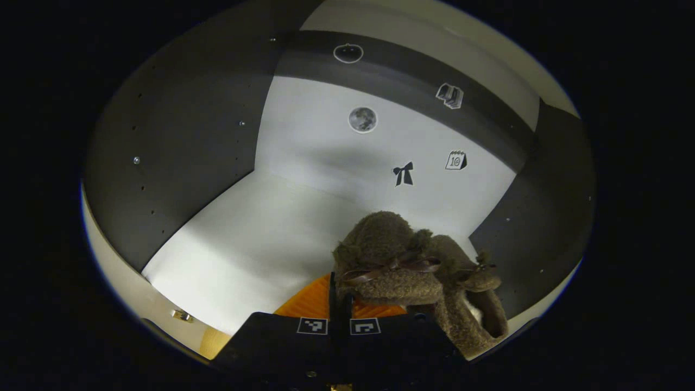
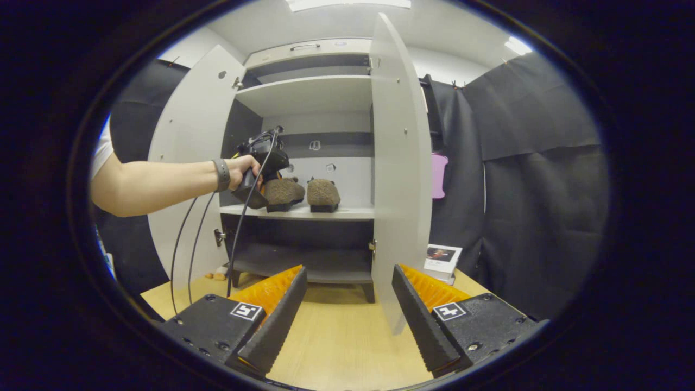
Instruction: Grab one shoe with the right hand and put it into the shoe cabinet, grab the other shoe with the left hand and put it into the shoe cabinet; then close the right door with the right hand and the left door with the left hand.
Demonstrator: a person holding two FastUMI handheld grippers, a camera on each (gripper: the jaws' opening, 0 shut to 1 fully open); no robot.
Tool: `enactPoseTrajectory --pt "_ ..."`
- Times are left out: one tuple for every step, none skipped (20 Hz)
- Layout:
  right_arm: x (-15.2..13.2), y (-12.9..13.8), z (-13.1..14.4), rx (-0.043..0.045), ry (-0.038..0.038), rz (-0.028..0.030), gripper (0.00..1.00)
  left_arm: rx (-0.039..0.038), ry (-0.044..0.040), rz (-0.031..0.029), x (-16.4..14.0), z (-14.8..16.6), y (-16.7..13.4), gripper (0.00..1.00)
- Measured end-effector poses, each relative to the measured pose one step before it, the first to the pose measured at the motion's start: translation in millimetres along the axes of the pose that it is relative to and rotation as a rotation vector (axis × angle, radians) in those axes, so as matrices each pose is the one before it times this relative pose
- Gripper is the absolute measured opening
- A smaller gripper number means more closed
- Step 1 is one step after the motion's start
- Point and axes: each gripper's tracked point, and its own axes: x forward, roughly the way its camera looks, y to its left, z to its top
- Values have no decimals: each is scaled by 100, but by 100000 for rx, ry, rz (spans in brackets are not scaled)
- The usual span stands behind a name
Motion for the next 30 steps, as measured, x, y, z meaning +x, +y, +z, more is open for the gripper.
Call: enactPoseTrajectory --pt "81 -252 -291 490 888 -494 99 16 -1268 442 195 590 -68 1" --pt "46 -169 -150 762 628 -257 99 578 1293 1183 472 -67 356 1" --pt "58 -104 -176 773 490 -173 99 -125 358 261 81 209 -127 1" --pt "63 -99 -67 537 247 -207 99 499 954 -201 194 -70 -110 2" --pt "109 -47 -64 411 125 -186 99 1329 1292 -1007 223 -193 -272 8" --pt "57 12 -50 206 124 143 99 1535 1219 705 -176 -121 83 6" --pt "-12 201 -319 -42 -83 166 99 1124 -662 1008 178 352 172 28" --pt "41 -71 22 -214 -150 -148 99 305 1255 387 -82 -206 89 33" --pt "15 12 21 -18 -153 -69 99 157 1196 1591 -290 -18 334 39" --pt "-36 106 82 182 -142 264 99 1269 1186 1847 -152 -30 472 60" --pt "-56 -146 321 88 -24 233 99 1200 275 207 -185 70 224 58" --pt "-21 91 -110 -25 168 163 100 289 311 -134 -451 -47 -104 63" --pt "-8 144 -182 -52 471 364 100 207 -64 525 -544 48 188 70" --pt "1 420 -628 -30 705 458 99 -465 -842 -655 -679 68 18 74" --pt "-38 221 -204 -98 611 654 99 -463 -1197 -1235 -902 209 -296 77" --pt "-57 212 -90 -252 345 543 99 -35 -2456 -748 -949 295 -109 77" --pt "-98 162 -107 -251 50 382 100 597 -2059 -1207 -1061 174 -221 96" --pt "-75 242 11 -131 -90 549 99 946 -3045 -955 -1377 232 -226 83" --pt "-22 206 -71 -56 -48 520 99 1288 -5301 -1130 -1485 662 -232 88" --pt "2 241 14 20 34 493 99 1331 -6539 -2290 -1596 967 -425 90" --pt "24 222 -92 157 117 605 99 1070 -7085 -2676 -2001 1006 -515 92" --pt "28 220 -11 291 73 609 99 300 -7324 -3328 -1949 786 -579 100" --pt "44 134 47 325 -180 535 99 69 -6927 -2861 -2008 783 -508 96" --pt "56 86 35 359 -193 367 100 0 -6171 -2351 -1941 466 -134 95" --pt "62 74 61 430 -223 366 100 302 -5269 -1593 -1734 186 19 95" --pt "42 -25 47 559 -83 163 99 520 -4464 -894 -1876 -66 87 95" --pt "-85 15 261 720 -504 169 99 297 -3497 -132 -1743 -346 533 95" --pt "-32 17 399 1023 -1008 309 100 68 -3485 -545 -2016 -569 335 95" --pt "4 -42 304 1032 -1171 -18 99 -511 -1861 -617 -1868 -781 191 95" --pt "-7 -5 519 758 -1347 166 100 -430 -1642 -218 -1894 -1053 257 95"
